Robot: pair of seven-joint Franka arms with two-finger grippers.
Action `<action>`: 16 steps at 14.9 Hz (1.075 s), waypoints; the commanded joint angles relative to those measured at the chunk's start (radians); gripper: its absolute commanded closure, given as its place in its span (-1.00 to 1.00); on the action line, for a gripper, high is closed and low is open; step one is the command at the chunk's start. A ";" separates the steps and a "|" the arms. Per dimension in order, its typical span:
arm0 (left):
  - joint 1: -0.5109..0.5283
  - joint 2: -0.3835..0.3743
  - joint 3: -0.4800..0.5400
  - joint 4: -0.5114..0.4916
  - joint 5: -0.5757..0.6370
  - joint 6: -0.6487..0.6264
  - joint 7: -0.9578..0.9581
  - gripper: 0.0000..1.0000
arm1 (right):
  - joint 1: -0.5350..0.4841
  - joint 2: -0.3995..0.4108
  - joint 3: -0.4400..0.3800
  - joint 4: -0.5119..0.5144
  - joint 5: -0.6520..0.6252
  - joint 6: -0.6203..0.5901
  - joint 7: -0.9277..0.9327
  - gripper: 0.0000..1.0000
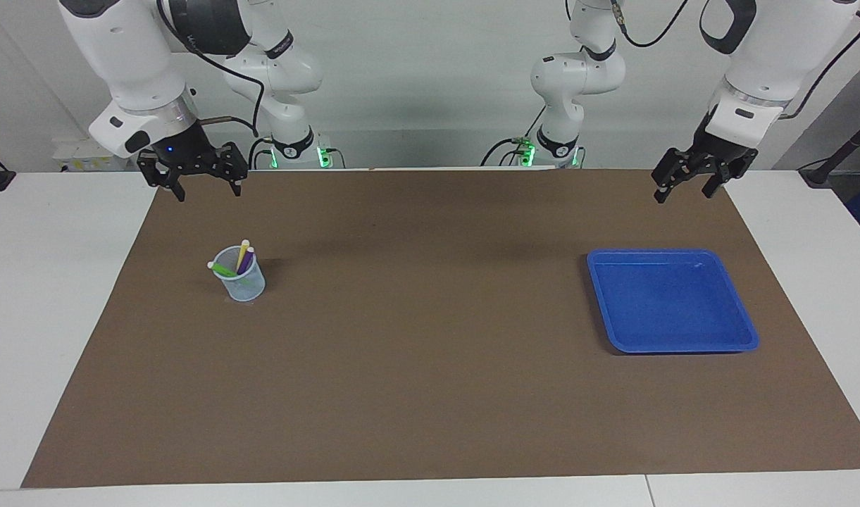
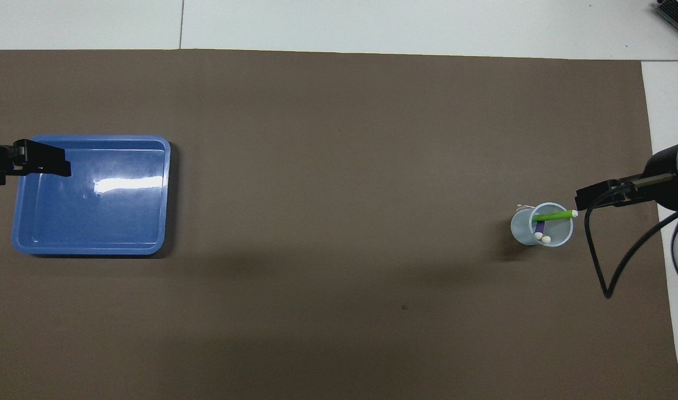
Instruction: Right arm passes pens to left for tray arrangement
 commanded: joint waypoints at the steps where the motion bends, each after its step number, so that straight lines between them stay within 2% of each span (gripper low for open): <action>1: 0.005 -0.001 -0.004 -0.002 -0.013 0.011 0.011 -1.00 | 0.006 -0.013 -0.002 -0.010 -0.010 0.002 0.007 -1.00; 12: 0.009 -0.013 0.000 -0.017 -0.013 0.010 0.006 -1.00 | 0.006 -0.013 -0.021 -0.007 0.001 0.006 0.013 -1.00; 16: 0.012 -0.013 0.000 -0.017 -0.013 0.008 0.002 -1.00 | -0.005 -0.010 -0.010 -0.025 0.003 0.098 -0.045 -1.00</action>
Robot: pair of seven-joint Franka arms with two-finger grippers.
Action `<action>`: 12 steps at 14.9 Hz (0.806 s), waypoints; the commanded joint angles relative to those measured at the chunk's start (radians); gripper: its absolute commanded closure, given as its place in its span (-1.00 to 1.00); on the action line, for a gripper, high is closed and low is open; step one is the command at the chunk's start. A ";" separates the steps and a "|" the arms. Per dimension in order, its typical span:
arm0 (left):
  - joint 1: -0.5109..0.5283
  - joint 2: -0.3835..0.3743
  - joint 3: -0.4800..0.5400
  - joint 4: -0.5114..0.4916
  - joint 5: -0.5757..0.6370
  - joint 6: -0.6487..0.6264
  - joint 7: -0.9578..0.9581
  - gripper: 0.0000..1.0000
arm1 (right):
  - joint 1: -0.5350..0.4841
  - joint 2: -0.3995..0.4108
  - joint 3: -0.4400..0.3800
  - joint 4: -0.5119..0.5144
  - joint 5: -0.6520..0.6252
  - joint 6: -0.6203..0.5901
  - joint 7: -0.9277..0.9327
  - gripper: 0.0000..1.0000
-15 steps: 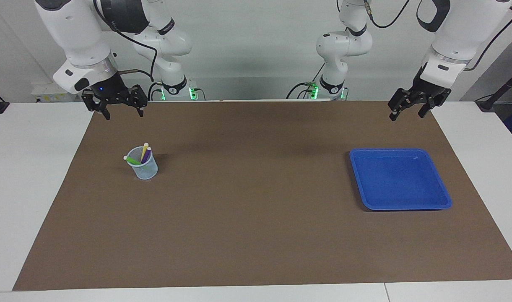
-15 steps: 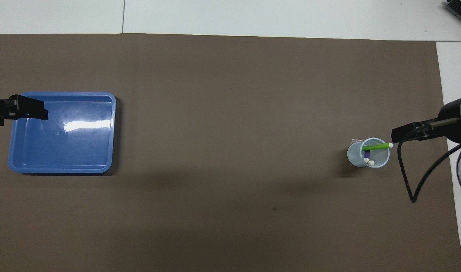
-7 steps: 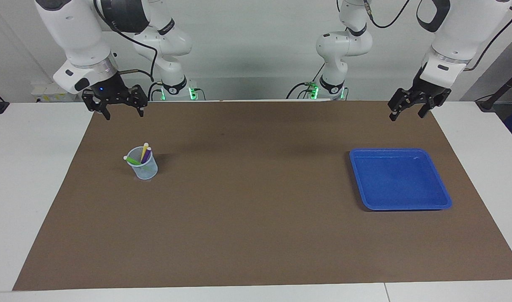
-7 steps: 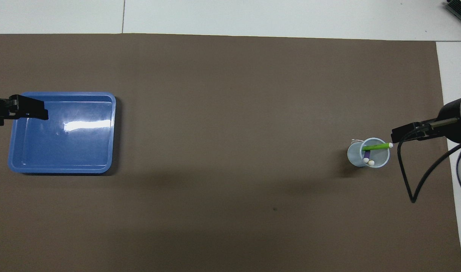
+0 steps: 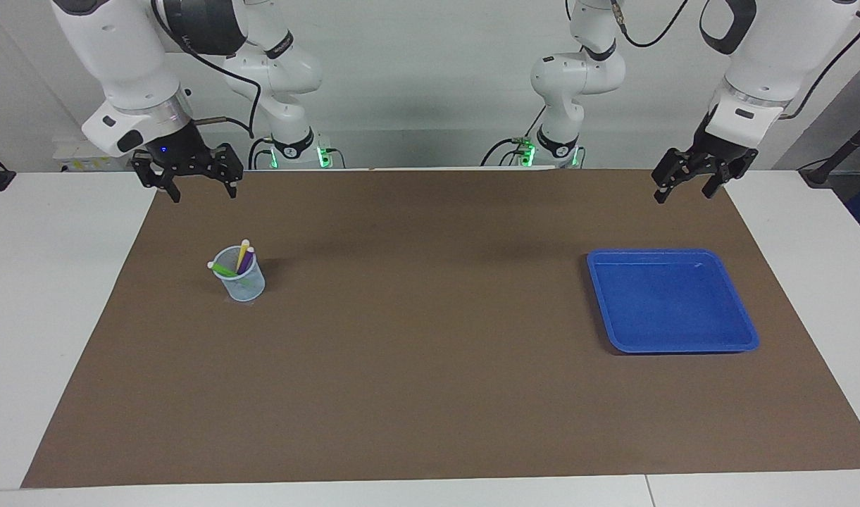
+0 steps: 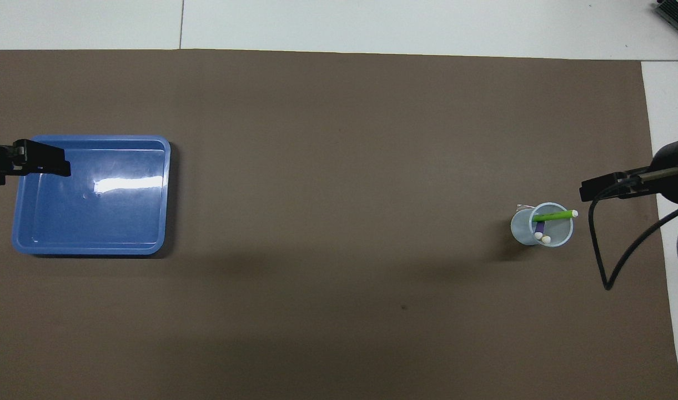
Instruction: Right arm passes pens to left for tray arrangement
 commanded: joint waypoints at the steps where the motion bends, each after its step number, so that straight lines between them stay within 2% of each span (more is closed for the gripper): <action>1: 0.011 -0.014 -0.002 -0.016 -0.011 0.006 0.008 -1.00 | -0.018 -0.014 0.000 -0.053 0.002 0.052 -0.146 -1.00; 3: 0.013 -0.022 0.002 -0.016 -0.011 -0.003 0.008 -1.00 | -0.062 -0.019 0.000 -0.099 0.005 0.107 -0.358 -1.00; 7: 0.014 -0.033 0.010 -0.011 -0.017 -0.018 0.005 -1.00 | -0.065 -0.051 -0.003 -0.199 0.002 0.190 -0.501 -1.00; 10: 0.025 -0.042 0.010 -0.022 -0.092 -0.031 0.000 -1.00 | -0.067 -0.074 -0.005 -0.260 -0.013 0.262 -0.798 -1.00; 12: 0.019 -0.056 0.007 -0.042 -0.092 -0.037 -0.007 -1.00 | -0.088 -0.079 -0.005 -0.283 -0.013 0.302 -0.893 -1.00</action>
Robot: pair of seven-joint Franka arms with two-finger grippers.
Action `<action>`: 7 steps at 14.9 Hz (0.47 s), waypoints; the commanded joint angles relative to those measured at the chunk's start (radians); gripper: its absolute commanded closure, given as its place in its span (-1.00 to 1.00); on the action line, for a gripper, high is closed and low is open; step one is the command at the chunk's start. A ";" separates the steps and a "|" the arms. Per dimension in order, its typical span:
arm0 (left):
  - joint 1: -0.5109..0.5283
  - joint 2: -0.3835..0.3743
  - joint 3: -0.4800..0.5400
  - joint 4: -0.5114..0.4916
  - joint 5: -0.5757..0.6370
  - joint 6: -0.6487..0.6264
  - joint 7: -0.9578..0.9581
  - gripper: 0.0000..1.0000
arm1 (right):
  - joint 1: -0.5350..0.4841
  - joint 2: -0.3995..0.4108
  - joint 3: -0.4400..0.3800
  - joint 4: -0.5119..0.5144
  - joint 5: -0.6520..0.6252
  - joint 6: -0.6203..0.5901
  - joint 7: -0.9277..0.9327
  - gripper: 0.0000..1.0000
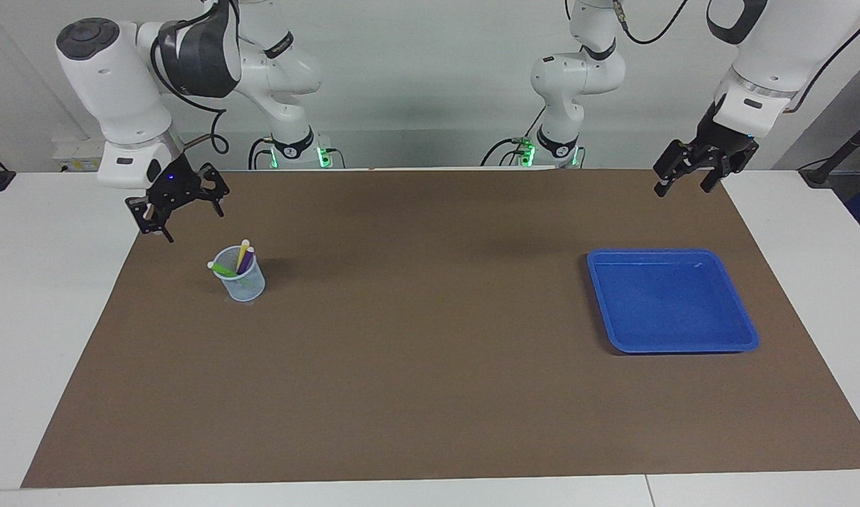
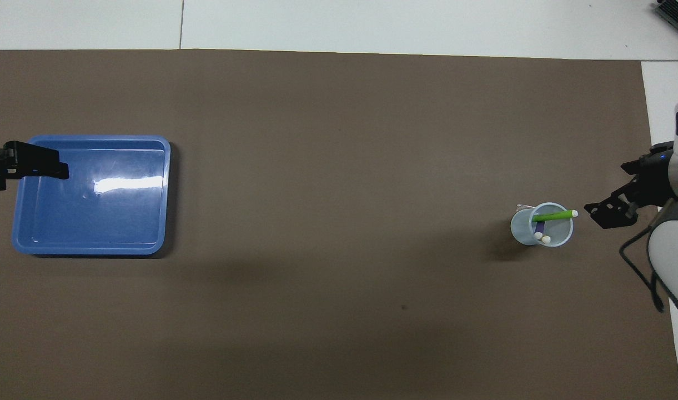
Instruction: Right arm passes pens to left for tray arrangement
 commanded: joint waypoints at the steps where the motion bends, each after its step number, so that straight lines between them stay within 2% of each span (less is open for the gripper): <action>1: 0.006 -0.038 -0.006 -0.047 -0.020 -0.012 -0.006 -1.00 | -0.032 -0.051 0.001 -0.070 -0.013 0.056 -0.117 -1.00; 5: 0.010 -0.054 -0.006 -0.080 -0.020 0.002 0.000 -1.00 | -0.046 -0.089 0.001 -0.142 -0.016 0.047 -0.190 -1.00; 7: 0.018 -0.054 -0.008 -0.080 -0.020 0.007 0.005 -1.00 | -0.041 -0.077 0.003 -0.153 -0.027 0.048 -0.289 -1.00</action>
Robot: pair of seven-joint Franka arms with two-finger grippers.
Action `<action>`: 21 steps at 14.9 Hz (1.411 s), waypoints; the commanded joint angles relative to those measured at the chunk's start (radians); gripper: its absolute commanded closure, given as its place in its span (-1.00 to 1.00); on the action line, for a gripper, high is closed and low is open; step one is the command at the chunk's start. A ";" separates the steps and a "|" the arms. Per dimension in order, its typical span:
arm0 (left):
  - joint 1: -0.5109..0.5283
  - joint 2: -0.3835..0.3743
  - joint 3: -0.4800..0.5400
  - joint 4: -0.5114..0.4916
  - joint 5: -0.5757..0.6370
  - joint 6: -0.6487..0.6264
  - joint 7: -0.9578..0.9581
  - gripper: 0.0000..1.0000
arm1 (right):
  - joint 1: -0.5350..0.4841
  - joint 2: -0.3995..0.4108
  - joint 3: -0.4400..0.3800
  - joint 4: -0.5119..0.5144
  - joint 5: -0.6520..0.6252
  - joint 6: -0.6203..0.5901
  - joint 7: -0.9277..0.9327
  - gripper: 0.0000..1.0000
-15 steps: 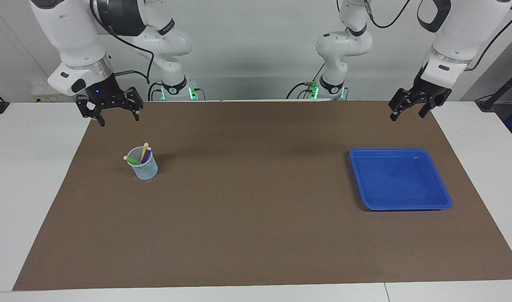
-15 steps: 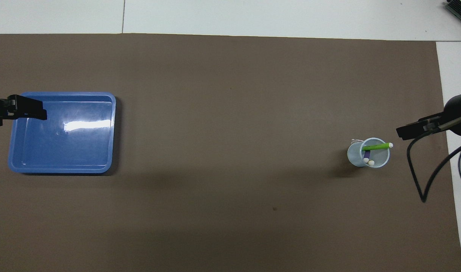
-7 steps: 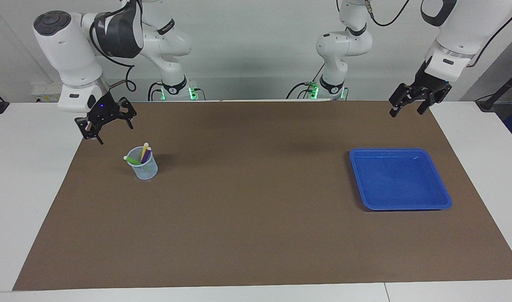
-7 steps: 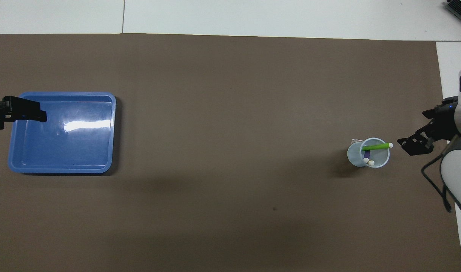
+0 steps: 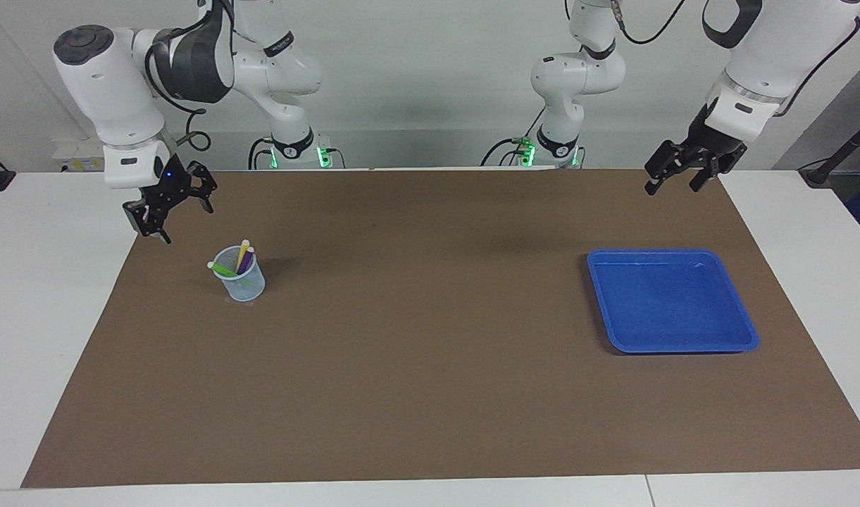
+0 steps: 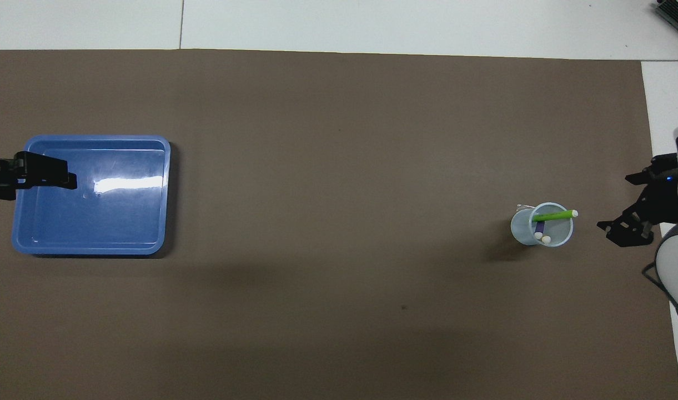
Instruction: Right arm passes pens to left for tray arrangement
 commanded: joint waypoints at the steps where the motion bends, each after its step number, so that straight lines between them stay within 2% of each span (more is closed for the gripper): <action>1: 0.016 -0.035 -0.004 -0.040 -0.011 0.010 0.007 -1.00 | -0.003 -0.011 0.004 -0.068 -0.020 0.022 -0.162 -1.00; 3: 0.012 -0.036 -0.006 -0.046 -0.014 0.002 0.001 -1.00 | -0.014 0.032 0.005 -0.082 -0.020 0.031 -0.269 -1.00; 5: 0.000 -0.036 -0.006 -0.048 -0.015 0.002 -0.001 -1.00 | -0.017 0.056 0.005 -0.085 -0.020 0.062 -0.282 -1.00; 7: -0.002 -0.053 -0.012 -0.077 -0.029 0.001 -0.031 -1.00 | -0.017 0.101 0.005 -0.084 -0.020 0.077 -0.331 -0.91; 10: -0.002 -0.102 -0.012 -0.176 -0.171 0.036 -0.146 -1.00 | -0.017 0.155 0.005 -0.087 -0.020 0.168 -0.520 -0.89; 11: -0.002 -0.114 -0.013 -0.199 -0.199 0.048 -0.169 -1.00 | -0.012 0.165 0.004 -0.087 -0.020 0.177 -0.521 -0.83; 12: -0.003 -0.131 -0.015 -0.233 -0.236 0.059 -0.208 -1.00 | -0.017 0.176 0.005 -0.090 -0.019 0.182 -0.515 -0.61; 13: -0.020 -0.151 -0.015 -0.271 -0.285 0.096 -0.252 -1.00 | -0.017 0.188 0.005 -0.090 -0.017 0.185 -0.514 -0.54; 16: -0.054 -0.203 -0.015 -0.377 -0.414 0.183 -0.410 -1.00 | -0.012 0.192 0.005 -0.091 -0.013 0.186 -0.512 -0.51; 19: -0.094 -0.245 -0.015 -0.472 -0.559 0.329 -0.611 -1.00 | -0.012 0.192 0.004 -0.093 -0.013 0.185 -0.517 -0.45; 21: -0.138 -0.266 -0.016 -0.520 -0.630 0.392 -0.698 -0.90 | -0.012 0.192 0.004 -0.094 -0.014 0.183 -0.518 -0.30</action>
